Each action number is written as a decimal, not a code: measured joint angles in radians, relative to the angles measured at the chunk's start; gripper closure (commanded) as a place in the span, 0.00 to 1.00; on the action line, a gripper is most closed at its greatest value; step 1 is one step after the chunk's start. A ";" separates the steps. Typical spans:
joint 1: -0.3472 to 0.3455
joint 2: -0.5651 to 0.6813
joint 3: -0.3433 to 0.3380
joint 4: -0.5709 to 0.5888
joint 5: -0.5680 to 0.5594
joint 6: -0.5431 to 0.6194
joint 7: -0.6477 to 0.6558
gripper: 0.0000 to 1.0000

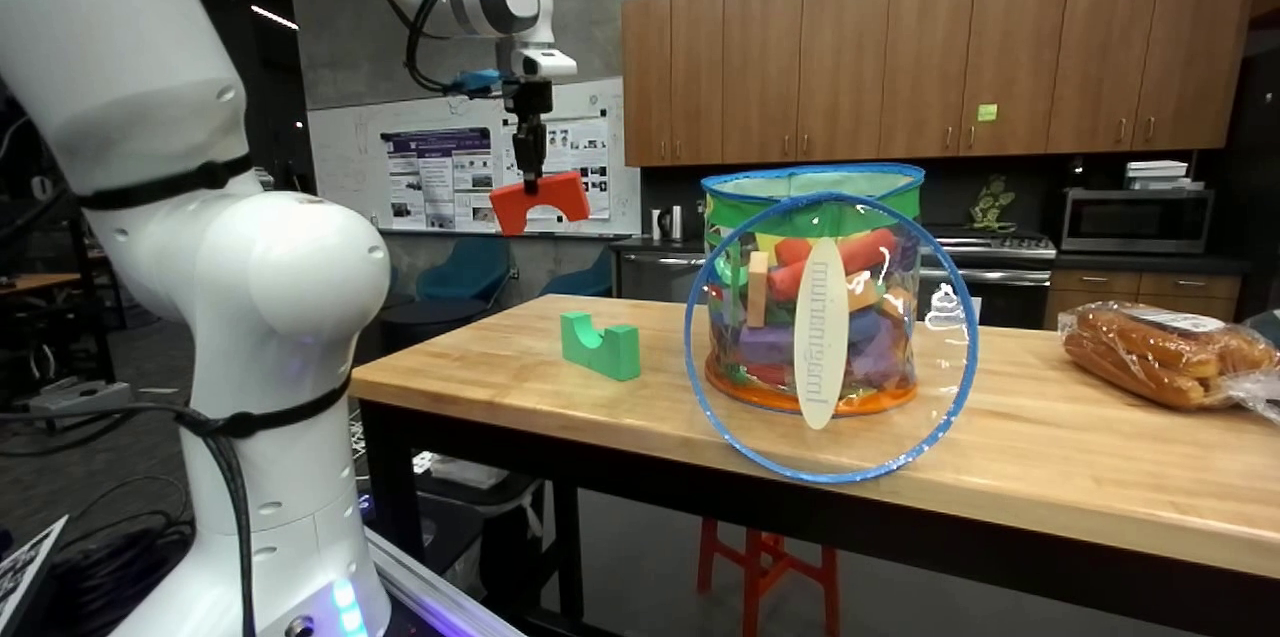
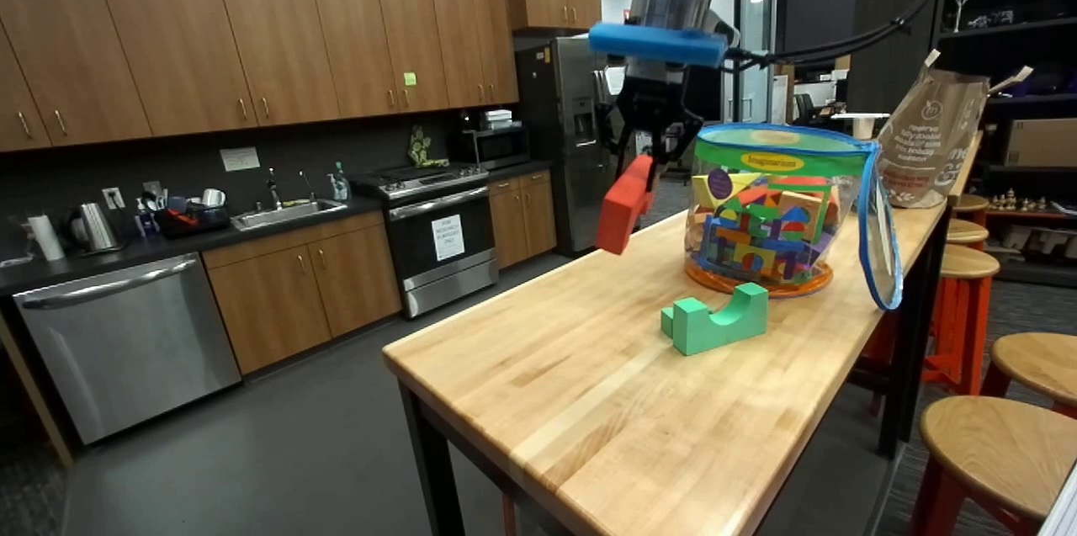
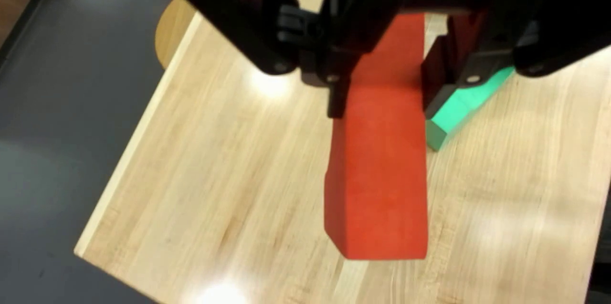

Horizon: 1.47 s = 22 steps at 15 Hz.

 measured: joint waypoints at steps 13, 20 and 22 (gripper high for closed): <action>0.012 0.239 0.044 0.096 0.023 0.108 0.141 0.86; 0.017 0.373 0.026 0.211 -0.024 0.104 0.206 0.86; 0.018 0.410 0.009 0.244 -0.034 0.099 0.211 0.86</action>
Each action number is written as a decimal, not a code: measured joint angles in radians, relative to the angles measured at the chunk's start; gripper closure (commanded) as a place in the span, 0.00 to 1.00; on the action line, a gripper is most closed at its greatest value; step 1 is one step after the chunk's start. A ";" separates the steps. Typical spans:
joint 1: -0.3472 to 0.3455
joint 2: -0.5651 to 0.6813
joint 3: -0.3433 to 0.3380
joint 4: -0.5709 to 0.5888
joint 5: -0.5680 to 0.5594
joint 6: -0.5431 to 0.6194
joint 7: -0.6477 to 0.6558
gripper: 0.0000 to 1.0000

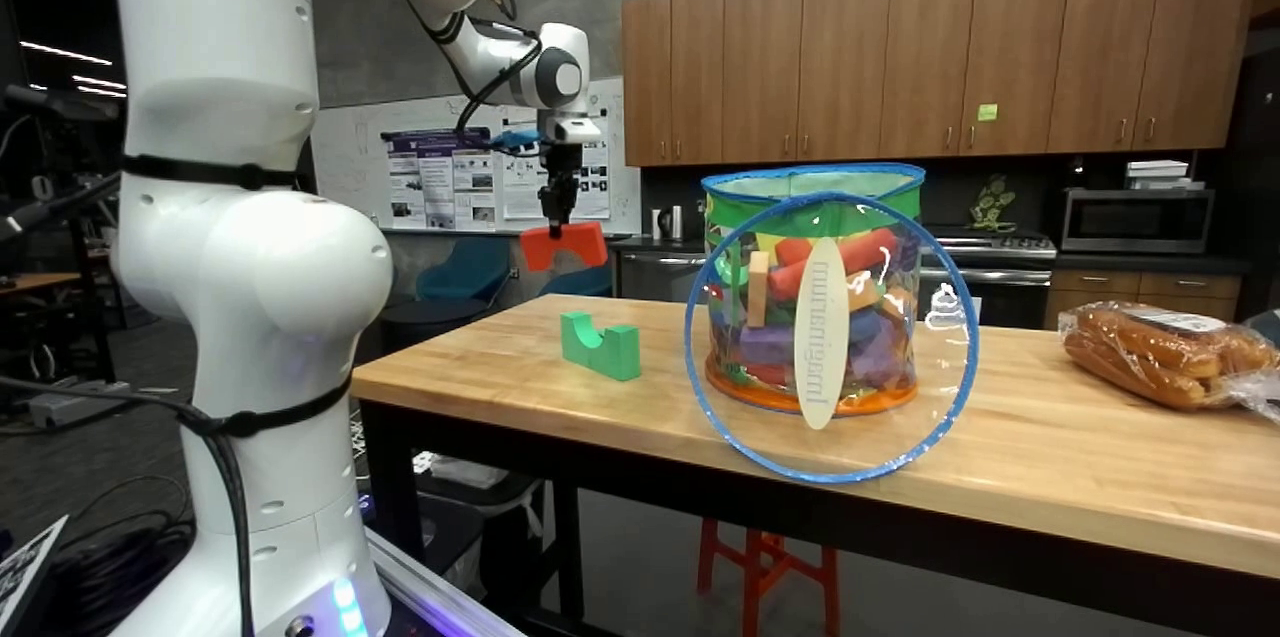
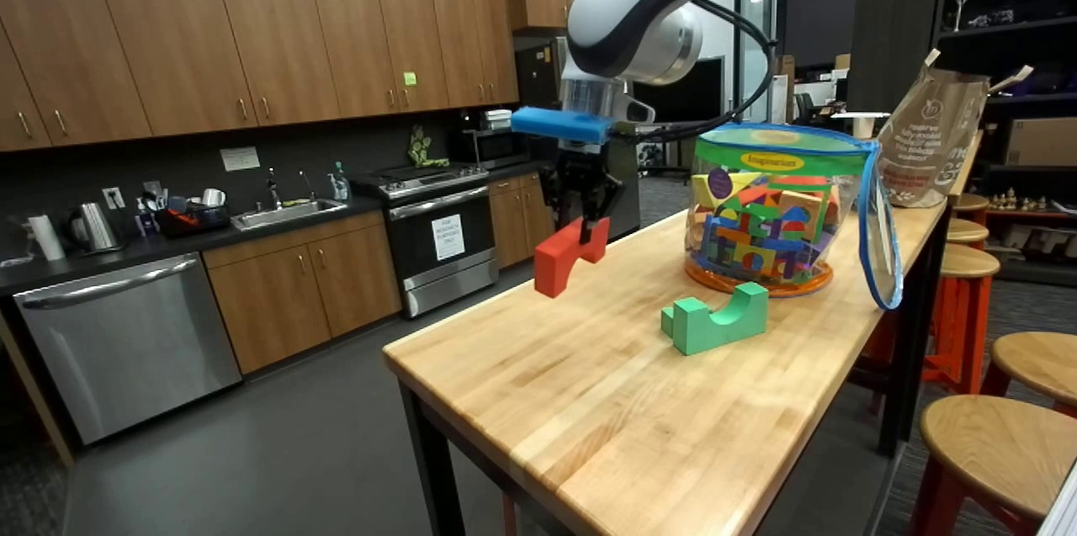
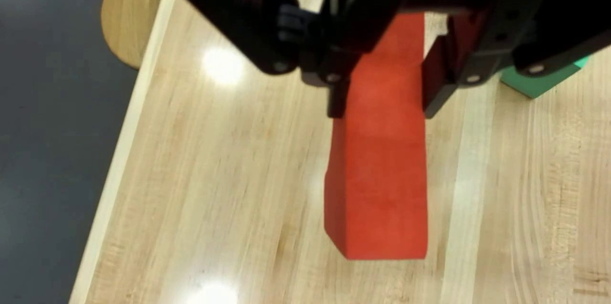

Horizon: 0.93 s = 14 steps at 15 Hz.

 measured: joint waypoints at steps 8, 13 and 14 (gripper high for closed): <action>0.010 0.139 -0.048 0.148 -0.001 -0.049 0.006 0.86; 0.027 0.227 -0.068 0.228 0.000 -0.080 0.013 0.86; 0.028 0.244 -0.071 0.242 0.001 -0.085 0.013 0.86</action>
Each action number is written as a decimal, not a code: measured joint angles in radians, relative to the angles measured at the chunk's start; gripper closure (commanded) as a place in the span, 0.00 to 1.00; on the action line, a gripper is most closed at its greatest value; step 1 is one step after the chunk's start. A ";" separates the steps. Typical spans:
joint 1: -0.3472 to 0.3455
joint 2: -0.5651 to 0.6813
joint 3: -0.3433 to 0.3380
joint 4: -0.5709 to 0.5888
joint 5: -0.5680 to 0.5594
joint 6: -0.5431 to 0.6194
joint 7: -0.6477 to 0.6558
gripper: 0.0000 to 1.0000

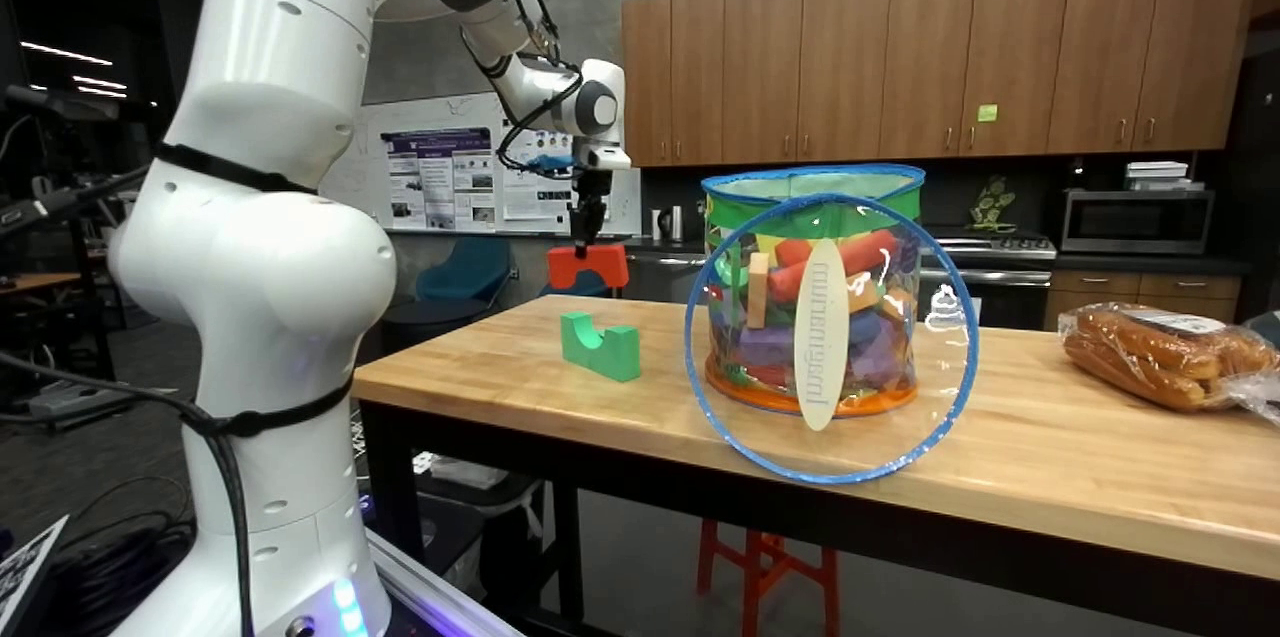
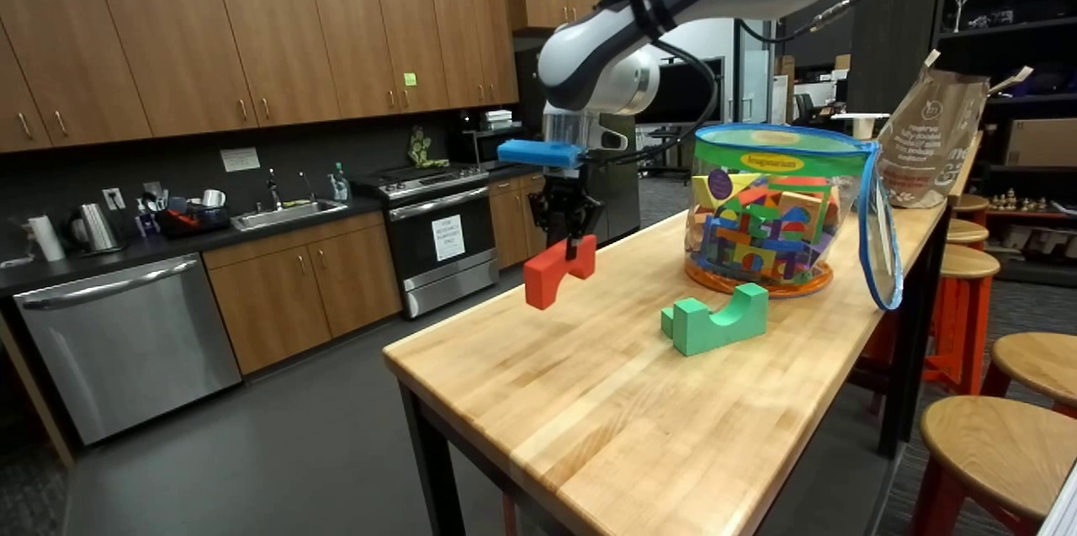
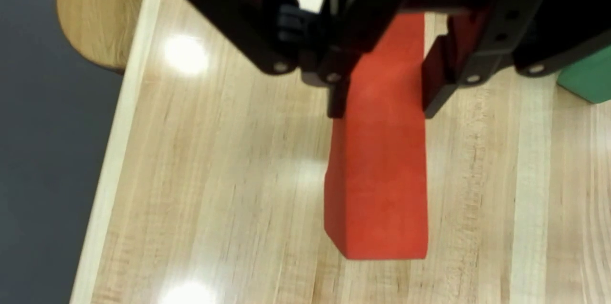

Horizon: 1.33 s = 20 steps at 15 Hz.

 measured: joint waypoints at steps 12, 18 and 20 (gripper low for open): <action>0.009 0.157 -0.020 0.132 0.028 -0.036 0.001 0.86; 0.019 0.205 -0.020 0.163 0.054 -0.037 0.001 0.35; 0.021 0.214 -0.020 0.168 0.062 -0.037 0.001 0.25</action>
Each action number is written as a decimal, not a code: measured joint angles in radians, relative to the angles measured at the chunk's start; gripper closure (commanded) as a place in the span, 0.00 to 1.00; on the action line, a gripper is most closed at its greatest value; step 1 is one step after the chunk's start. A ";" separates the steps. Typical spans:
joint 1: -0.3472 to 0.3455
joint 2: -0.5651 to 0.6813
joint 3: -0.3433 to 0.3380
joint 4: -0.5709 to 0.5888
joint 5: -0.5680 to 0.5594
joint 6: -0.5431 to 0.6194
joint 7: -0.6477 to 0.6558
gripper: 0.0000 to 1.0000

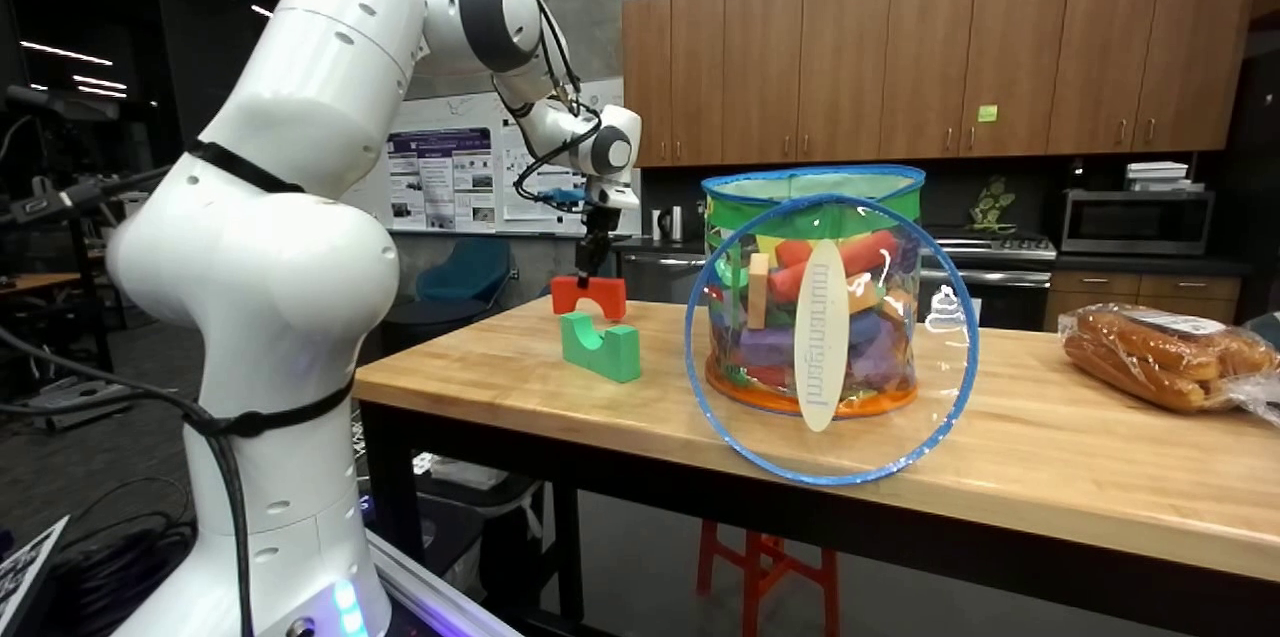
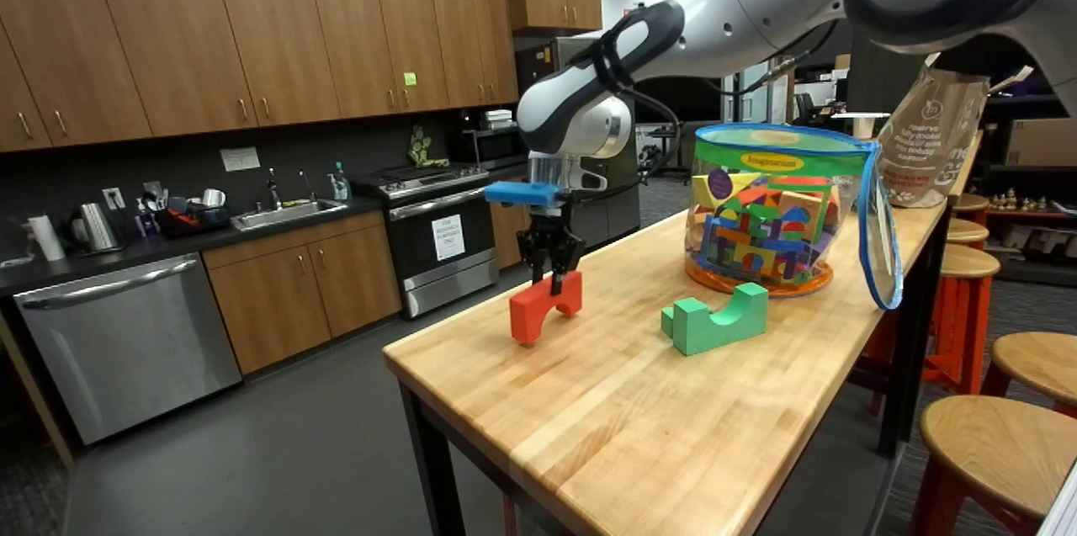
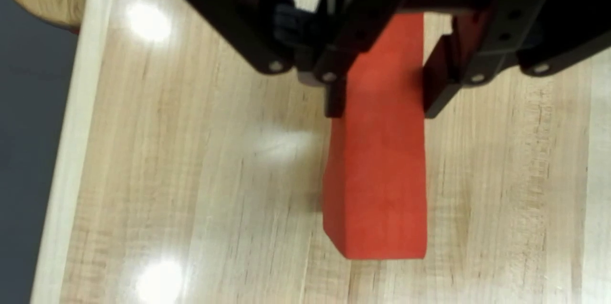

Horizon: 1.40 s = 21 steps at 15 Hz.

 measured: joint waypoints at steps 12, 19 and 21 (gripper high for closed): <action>0.008 -0.030 -0.012 0.021 -0.003 0.001 -0.001 0.00; 0.011 -0.183 -0.032 -0.127 -0.063 0.022 -0.005 0.00; 0.011 -0.236 -0.036 -0.199 -0.089 0.044 -0.009 0.00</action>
